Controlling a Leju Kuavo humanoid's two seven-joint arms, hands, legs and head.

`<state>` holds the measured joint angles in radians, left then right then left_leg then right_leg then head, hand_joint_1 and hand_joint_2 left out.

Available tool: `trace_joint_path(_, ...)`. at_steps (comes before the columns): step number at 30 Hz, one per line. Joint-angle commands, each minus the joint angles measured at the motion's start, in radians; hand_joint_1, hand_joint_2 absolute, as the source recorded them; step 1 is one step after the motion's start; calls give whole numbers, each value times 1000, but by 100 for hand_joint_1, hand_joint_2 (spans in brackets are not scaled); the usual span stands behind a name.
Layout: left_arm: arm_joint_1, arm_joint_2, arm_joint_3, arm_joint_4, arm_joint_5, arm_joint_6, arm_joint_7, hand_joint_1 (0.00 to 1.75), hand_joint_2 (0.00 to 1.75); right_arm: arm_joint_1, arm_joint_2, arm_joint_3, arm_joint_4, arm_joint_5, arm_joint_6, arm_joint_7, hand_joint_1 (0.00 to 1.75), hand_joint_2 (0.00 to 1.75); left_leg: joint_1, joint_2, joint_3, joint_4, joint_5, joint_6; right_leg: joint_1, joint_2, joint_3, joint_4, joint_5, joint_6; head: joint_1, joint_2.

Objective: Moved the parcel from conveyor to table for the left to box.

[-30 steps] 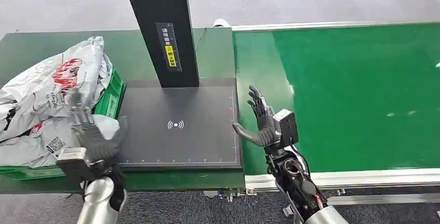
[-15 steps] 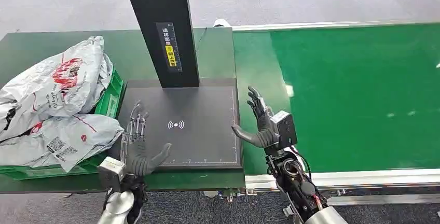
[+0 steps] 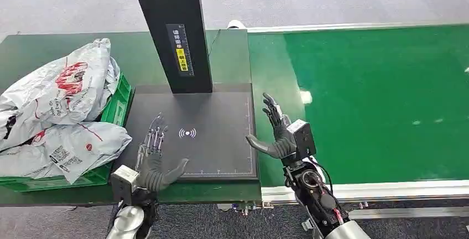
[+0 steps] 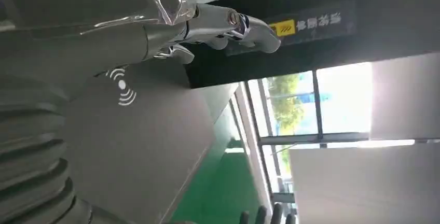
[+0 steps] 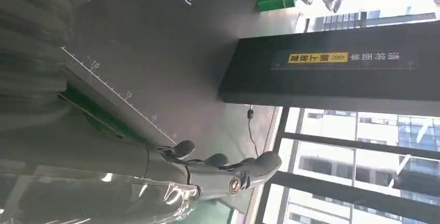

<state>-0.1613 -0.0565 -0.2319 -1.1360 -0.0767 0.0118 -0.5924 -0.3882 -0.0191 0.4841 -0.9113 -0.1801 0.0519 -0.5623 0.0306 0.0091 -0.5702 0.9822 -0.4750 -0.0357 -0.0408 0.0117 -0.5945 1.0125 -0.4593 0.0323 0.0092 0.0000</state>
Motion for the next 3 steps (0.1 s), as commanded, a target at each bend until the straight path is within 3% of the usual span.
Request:
trace_joint_path(1,-4,-8,0,58,-11,-18,-1,0,175,-4,-3,-18,38,4,-9,2,0,175,0,-2,2,-2,0,2,1,-2,3,-2,0,-3,0,0)
trace_joint_path(3,-5,-9,0,58,-12,-20,-1,0,175,-1,-4,-17,35,5,-8,2,0,175,0,-2,3,-2,0,3,1,-2,4,-2,0,-4,0,0)
